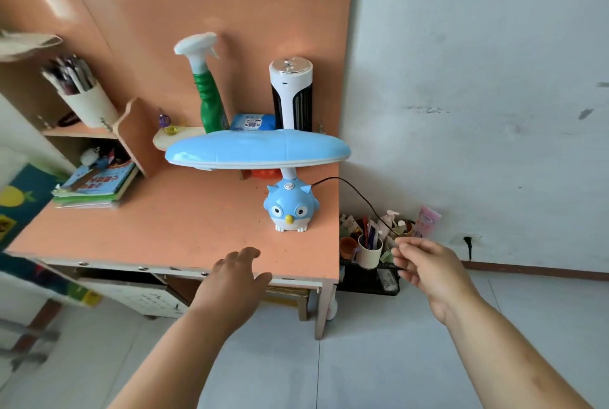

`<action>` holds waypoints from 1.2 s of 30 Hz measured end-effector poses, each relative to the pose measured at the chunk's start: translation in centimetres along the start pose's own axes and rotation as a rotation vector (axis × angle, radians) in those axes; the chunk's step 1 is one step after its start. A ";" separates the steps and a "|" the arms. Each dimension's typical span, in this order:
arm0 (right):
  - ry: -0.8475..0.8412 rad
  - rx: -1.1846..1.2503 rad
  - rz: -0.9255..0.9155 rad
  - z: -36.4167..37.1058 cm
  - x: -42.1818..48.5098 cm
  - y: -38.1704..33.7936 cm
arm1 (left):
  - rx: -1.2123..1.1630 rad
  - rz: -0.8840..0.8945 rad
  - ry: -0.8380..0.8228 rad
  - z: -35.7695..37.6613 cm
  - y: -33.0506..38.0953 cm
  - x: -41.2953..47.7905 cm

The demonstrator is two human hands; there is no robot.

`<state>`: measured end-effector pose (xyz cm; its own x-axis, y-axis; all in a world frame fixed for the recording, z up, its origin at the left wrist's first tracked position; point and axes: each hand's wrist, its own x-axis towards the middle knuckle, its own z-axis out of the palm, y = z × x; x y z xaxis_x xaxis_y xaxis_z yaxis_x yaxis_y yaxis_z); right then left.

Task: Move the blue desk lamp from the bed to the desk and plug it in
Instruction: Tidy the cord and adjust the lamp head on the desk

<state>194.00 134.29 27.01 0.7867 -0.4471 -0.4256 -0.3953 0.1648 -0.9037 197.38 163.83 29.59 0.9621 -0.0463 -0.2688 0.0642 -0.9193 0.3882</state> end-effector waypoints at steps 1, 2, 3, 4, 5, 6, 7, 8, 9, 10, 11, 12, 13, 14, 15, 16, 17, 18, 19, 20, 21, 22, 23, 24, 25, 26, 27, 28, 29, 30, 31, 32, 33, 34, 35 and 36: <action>-0.008 -0.007 -0.005 0.9 -0.1 0.0 | -0.002 -0.003 0.001 -0.2 -0.6 0.2; -0.016 -0.016 -0.013 1.7 -0.2 -0.1 | -0.004 -0.008 -0.005 -0.4 -1.1 0.4; -0.028 -0.025 -0.021 2.3 -0.3 -0.1 | -0.002 -0.011 -0.009 -0.4 -1.5 0.6; -0.036 -0.035 -0.028 3.0 -0.2 -0.2 | -0.007 -0.019 -0.016 -0.5 -1.7 0.9; -0.044 -0.048 -0.033 3.5 0.0 -0.3 | -0.014 -0.024 -0.021 -0.5 -1.9 1.1; -0.052 -0.054 -0.037 4.1 0.3 -0.4 | -0.023 -0.030 -0.029 -0.5 -2.0 1.5; -0.060 -0.061 -0.042 4.4 0.4 -0.5 | -0.029 -0.031 -0.034 -0.5 -2.0 1.6; -0.076 -0.071 -0.048 5.1 1.1 -0.8 | -0.034 -0.037 -0.031 -0.6 -2.1 2.2; -0.085 -0.084 -0.056 5.5 1.4 -1.0 | -0.036 -0.036 -0.028 -0.7 -2.1 2.4; -0.097 -0.098 -0.063 6.1 2.0 -1.4 | -0.036 -0.040 -0.020 -0.9 -2.1 2.9; -0.108 -0.110 -0.068 6.7 2.5 -1.6 | -0.036 -0.041 -0.010 -1.1 -2.3 3.2; -0.121 -0.118 -0.077 7.4 3.0 -1.9 | -0.035 -0.049 -0.003 -1.5 -2.4 3.6; -0.136 -0.125 -0.090 7.9 3.3 -2.2 | -0.038 -0.057 0.007 -1.7 -2.5 3.9; -0.154 -0.135 -0.102 8.6 3.6 -2.4 | -0.043 -0.068 0.022 -2.0 -2.6 4.2; -0.172 -0.151 -0.106 9.2 4.0 -2.6 | -0.062 -0.074 0.038 -2.2 -2.9 4.7; -0.187 -0.176 -0.105 9.9 4.2 -2.7 | -0.079 -0.079 0.040 -2.4 -3.1 5.1; -0.194 -0.200 -0.102 10.4 4.3 -2.7 | -0.098 -0.079 0.035 -2.6 -3.4 5.5; -0.202 -0.217 -0.104 10.9 4.4 -2.6 | -0.122 -0.087 0.029 -2.7 -3.5 5.7; -0.206 -0.217 -0.108 11.3 4.5 -2.7 | -0.170 -0.086 0.037 -2.7 -3.9 6.2; -0.204 -0.208 -0.113 11.6 4.6 -2.8 | -0.241 -0.093 0.038 -2.8 -4.1 6.6; -0.196 -0.197 -0.120 11.9 4.6 -3.1 | -0.330 -0.097 0.058 -3.0 -4.3 7.1; -0.178 -0.187 -0.131 12.3 4.7 -3.3 | -0.417 -0.113 0.076 -3.5 -4.5 7.9; -0.153 -0.179 -0.143 12.6 4.7 -3.6 | -0.497 -0.129 0.103 -4.0 -4.6 8.6; -0.114 -0.162 -0.150 13.0 4.7 -3.8 | -0.541 -0.131 0.118 -4.8 -4.8 9.6; -0.081 -0.146 -0.149 13.3 4.6 -4.0 | -0.565 -0.126 0.128 -5.6 -4.8 10.6; -0.067 -0.138 -0.140 13.6 4.5 -3.9 | -0.577 -0.121 0.129 -6.2 -4.7 11.1; -0.053 -0.131 -0.121 14.1 4.4 -3.9 | -0.584 -0.092 0.110 -6.8 -4.8 11.7; -0.044 -0.127 -0.088 14.6 4.3 -3.8 | -0.594 -0.060 0.067 -7.4 -4.8 12.2; -0.049 -0.138 -0.053 14.9 4.3 -3.6 | -0.608 -0.030 0.029 -7.7 -4.7 12.4; -0.060 -0.156 -0.019 15.3 4.2 -3.2 | -0.619 -0.008 -0.014 -8.0 -4.7 12.7; -0.063 -0.152 0.020 15.9 4.1 -2.8 | -0.627 0.026 -0.054 -8.3 -4.8 13.0; -0.062 -0.111 0.075 16.6 4.1 -2.3 | -0.632 0.063 -0.091 -8.4 -5.1 13.1; -0.062 -0.038 0.140 17.5 4.2 -1.7 | -0.624 0.095 -0.125 -8.5 -5.2 13.3; -0.074 0.037 0.210 18.4 4.1 -1.2 | -0.603 0.101 -0.146 -8.3 -5.5 13.4; -0.075 0.101 0.272 19.6 4.2 -0.7 | -0.588 0.108 -0.163 -8.5 -5.8 13.7; -0.071 0.157 0.333 20.7 4.4 -0.3 | -0.575 0.106 -0.175 -8.7 -6.0 13.8</action>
<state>207.36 150.45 24.46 0.6605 -0.2848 -0.6948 -0.5619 0.4264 -0.7089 212.60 172.11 31.19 0.9163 -0.2346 -0.3247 0.1501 -0.5505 0.8212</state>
